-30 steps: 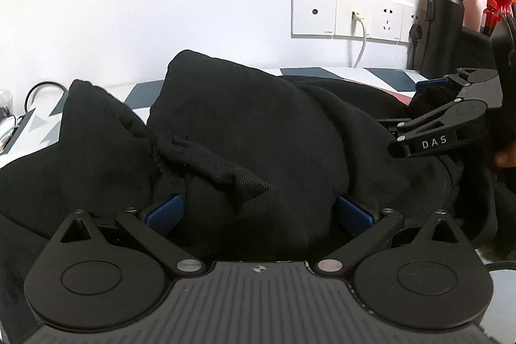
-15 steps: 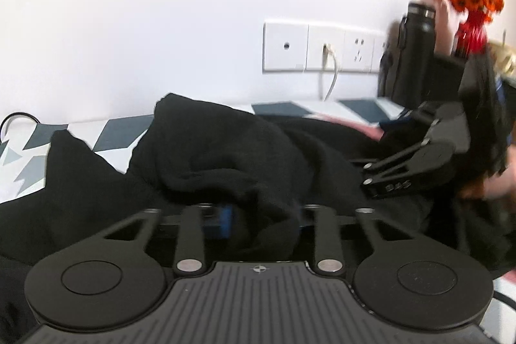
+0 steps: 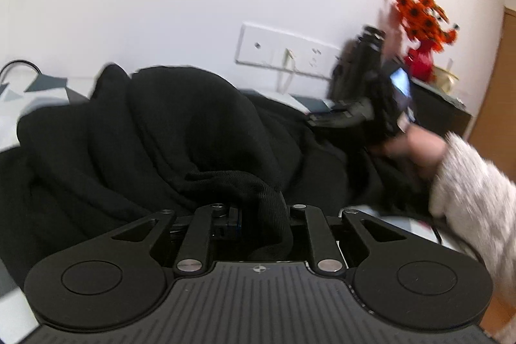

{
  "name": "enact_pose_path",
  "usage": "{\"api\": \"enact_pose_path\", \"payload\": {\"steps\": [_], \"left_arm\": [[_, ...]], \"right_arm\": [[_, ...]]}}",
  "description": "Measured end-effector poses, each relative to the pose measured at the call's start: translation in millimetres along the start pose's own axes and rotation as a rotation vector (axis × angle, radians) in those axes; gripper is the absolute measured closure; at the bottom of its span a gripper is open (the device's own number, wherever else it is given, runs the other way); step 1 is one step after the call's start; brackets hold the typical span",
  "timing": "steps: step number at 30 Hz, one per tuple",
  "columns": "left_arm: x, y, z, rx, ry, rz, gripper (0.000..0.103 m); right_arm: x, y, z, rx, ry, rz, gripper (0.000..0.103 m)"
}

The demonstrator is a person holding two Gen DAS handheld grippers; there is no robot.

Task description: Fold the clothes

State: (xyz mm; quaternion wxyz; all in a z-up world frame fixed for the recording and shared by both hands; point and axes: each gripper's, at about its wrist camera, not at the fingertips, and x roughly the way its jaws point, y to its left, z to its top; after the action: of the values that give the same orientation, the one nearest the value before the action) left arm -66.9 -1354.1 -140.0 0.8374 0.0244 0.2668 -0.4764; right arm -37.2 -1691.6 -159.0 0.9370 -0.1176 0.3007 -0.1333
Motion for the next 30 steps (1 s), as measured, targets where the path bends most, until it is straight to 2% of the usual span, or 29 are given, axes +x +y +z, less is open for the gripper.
{"api": "enact_pose_path", "payload": {"steps": [4,7,9,10,11,13,16,18,20,21,24,26,29,30], "left_arm": [[0.8,-1.6,-5.3,0.014,0.014,-0.036,0.087],[-0.8,3.0,-4.1,0.016,0.026,-0.064,0.086],[-2.3,8.3,-2.1,0.007,0.039,-0.086,0.082],[-4.4,11.7,-0.2,0.009,0.037,-0.090,0.072],[-8.5,12.7,2.5,0.032,0.021,-0.079,0.049],[-18.5,14.4,8.4,0.074,-0.032,-0.053,0.021],[-26.7,30.9,30.6,0.012,-0.084,-0.040,0.020],[-32.0,42.3,45.6,-0.032,-0.118,-0.032,0.021],[-23.9,61.5,62.1,-0.076,-0.124,-0.005,0.025],[-16.0,65.4,65.4,-0.080,-0.112,-0.008,0.026],[8.5,75.3,74.1,-0.089,-0.071,-0.025,0.032],[24.8,81.9,79.9,-0.095,-0.044,-0.037,0.042],[49.3,91.8,88.6,-0.105,-0.003,-0.054,0.042],[57.5,95.1,91.5,-0.108,0.011,-0.060,0.042]], "right_arm": [[-10.5,-4.0,-0.5,0.008,0.060,0.002,0.086],[-25.3,-10.1,-2.2,0.010,0.137,0.057,0.084],[-35.8,-6.5,0.2,-0.031,0.159,0.081,0.070],[-40.9,-4.5,1.4,-0.053,0.169,0.092,0.067],[-46.1,-2.6,2.7,-0.074,0.179,0.104,0.066],[-47.1,-0.8,10.3,-0.067,0.165,0.104,0.065],[-42.3,1.9,22.7,-0.034,0.138,0.105,0.061],[-30.8,4.0,31.9,0.017,0.114,0.109,0.050],[-19.2,6.2,41.2,0.069,0.091,0.113,0.039],[-13.5,7.2,45.8,0.095,0.079,0.115,0.039],[15.2,18.0,53.9,0.108,0.118,0.075,0.037],[32.9,23.9,54.6,0.108,0.157,0.066,0.037],[43.1,26.8,52.6,0.128,0.171,0.076,0.035],[43.3,27.2,52.4,0.129,0.170,0.083,0.037]]}}
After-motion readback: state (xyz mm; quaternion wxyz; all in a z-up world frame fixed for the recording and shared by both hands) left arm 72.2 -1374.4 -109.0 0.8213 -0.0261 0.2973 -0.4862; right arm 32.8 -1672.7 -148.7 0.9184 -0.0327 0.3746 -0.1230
